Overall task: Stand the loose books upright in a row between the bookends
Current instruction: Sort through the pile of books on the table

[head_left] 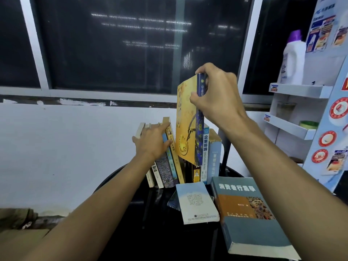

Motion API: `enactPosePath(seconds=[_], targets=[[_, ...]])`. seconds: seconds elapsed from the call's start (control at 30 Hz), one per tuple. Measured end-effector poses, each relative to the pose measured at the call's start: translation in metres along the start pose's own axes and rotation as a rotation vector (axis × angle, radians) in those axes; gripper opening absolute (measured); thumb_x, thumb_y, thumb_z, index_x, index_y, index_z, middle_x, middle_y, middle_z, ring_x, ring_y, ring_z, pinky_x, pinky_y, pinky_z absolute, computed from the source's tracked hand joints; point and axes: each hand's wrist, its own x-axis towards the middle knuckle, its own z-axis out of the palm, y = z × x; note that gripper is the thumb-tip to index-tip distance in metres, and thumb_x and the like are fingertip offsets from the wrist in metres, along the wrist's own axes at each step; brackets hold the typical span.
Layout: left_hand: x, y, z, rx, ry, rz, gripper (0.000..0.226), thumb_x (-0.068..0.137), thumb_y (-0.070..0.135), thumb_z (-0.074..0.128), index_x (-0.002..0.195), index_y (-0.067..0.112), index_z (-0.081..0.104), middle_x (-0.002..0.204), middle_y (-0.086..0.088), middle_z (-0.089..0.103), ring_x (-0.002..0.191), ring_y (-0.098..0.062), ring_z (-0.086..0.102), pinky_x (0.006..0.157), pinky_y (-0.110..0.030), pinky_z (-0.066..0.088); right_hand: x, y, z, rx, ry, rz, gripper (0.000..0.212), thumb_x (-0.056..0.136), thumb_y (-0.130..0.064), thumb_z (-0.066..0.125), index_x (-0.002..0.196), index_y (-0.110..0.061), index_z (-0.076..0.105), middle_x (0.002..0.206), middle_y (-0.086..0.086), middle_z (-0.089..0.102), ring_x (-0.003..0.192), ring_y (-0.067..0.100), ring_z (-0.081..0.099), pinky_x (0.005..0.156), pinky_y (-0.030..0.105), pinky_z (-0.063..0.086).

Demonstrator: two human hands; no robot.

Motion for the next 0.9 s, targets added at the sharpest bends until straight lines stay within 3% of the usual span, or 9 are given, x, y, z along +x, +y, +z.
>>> enactPosePath(seconds=[0.1,0.4,0.63,0.9], targets=[[0.001,-0.004,0.001,-0.034,0.007,0.008,0.064,0.089,0.048,0.072,0.146,0.049,0.042,0.133,0.006,0.061,0.132,-0.027,0.049,0.097,-0.067,0.044,0.004,-0.003,0.002,0.001,0.007,-0.007,0.043,0.087,-0.025,0.077,0.122,-0.015,0.055,0.101,-0.003,0.062,0.089,0.011,0.062,0.069,0.015,0.051],[0.001,-0.007,0.003,-0.080,0.028,0.025,0.066,0.086,0.046,0.076,0.144,0.044,0.046,0.130,0.005,0.063,0.127,-0.026,0.054,0.095,-0.064,0.048,0.014,0.000,0.018,-0.044,0.011,-0.015,0.042,0.088,-0.020,0.076,0.122,-0.014,0.053,0.106,0.005,0.065,0.094,0.021,0.067,0.075,0.036,0.062],[-0.002,-0.005,0.001,-0.052,0.029,0.017,0.064,0.090,0.044,0.073,0.147,0.043,0.044,0.139,0.006,0.058,0.133,-0.025,0.049,0.099,-0.061,0.045,0.012,0.011,0.037,-0.052,0.027,-0.020,0.039,0.088,-0.014,0.073,0.122,-0.011,0.053,0.101,0.005,0.064,0.090,0.020,0.065,0.073,0.037,0.060],[-0.002,-0.005,0.003,-0.075,0.026,0.020,0.066,0.089,0.045,0.073,0.148,0.043,0.043,0.137,0.004,0.059,0.133,-0.027,0.050,0.099,-0.064,0.045,-0.009,0.032,0.074,0.017,0.056,-0.016,0.040,0.088,-0.011,0.073,0.122,-0.009,0.051,0.110,0.009,0.064,0.099,0.021,0.063,0.080,0.037,0.059]])
